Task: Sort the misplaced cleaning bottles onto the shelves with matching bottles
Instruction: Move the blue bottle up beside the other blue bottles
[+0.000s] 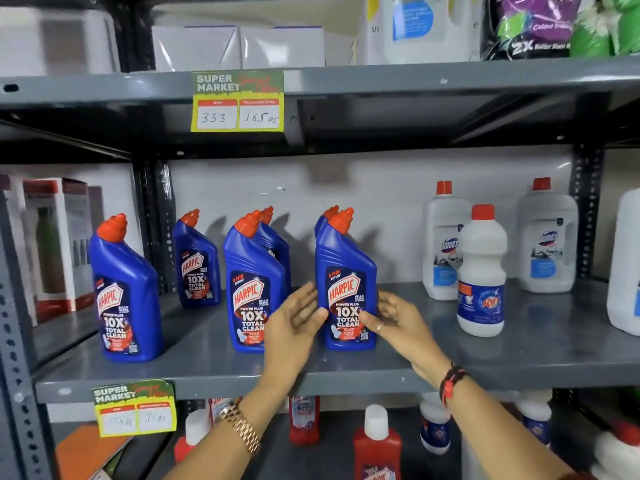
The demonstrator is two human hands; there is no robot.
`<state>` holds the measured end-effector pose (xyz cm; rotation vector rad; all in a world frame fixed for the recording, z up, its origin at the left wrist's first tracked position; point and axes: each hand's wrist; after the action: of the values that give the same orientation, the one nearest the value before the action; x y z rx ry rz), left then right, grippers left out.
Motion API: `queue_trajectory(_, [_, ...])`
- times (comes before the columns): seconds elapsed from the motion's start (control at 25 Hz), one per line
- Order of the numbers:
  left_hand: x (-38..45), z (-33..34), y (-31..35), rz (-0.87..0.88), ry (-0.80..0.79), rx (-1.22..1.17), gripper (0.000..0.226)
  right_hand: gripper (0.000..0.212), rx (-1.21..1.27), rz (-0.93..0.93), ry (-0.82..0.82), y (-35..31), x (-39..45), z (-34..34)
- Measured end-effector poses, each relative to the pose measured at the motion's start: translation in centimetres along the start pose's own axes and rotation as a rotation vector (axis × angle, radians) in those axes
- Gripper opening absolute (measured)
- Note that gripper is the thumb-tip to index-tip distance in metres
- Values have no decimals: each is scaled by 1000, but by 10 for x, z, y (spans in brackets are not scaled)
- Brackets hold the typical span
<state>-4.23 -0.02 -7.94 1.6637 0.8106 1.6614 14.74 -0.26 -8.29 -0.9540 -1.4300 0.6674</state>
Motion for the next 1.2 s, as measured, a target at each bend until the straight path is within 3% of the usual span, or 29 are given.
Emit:
queue_trajectory(0.16, [-20,-42,2,425,355,170,41,39,-14,94,-164,3,2,-1])
queue_trajectory(0.24, [-6,-71,-1,386,460,322,61,37,-50,122,-197,3,4,0])
queue_trajectory(0.28, [4,-86,-3,263,411,346,74,35,-63,131,-208,2,4,0])
queue_trajectory(0.36, [19,-108,-9,-22,147,309,92,31,-68,142,-221,3,5,0])
queue_trajectory(0.48, [30,-123,-21,-252,-139,214,85,31,-83,150,-228,5,5,1])
queue_trajectory(0.56, [33,-126,-26,-304,-156,207,73,37,-84,156,-230,5,6,1])
queue_trajectory(0.96, [34,-124,-23,-354,-143,195,82,27,-135,161,-250,5,6,2])
queue_trajectory(1.08, [27,-120,-21,-269,-124,248,80,35,-176,175,-227,3,4,4])
queue_trajectory(1.2, [2,-112,-14,159,120,322,63,49,-217,75,53,-5,-4,5])
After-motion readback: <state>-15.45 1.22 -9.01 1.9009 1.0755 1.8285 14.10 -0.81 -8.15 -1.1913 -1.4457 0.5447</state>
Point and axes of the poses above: each hand's wrist, its own x-axis towards the middle knuckle, its own z-axis out of the palm, y = z × x, and after that the axes turned 1 degree about y, right-handed
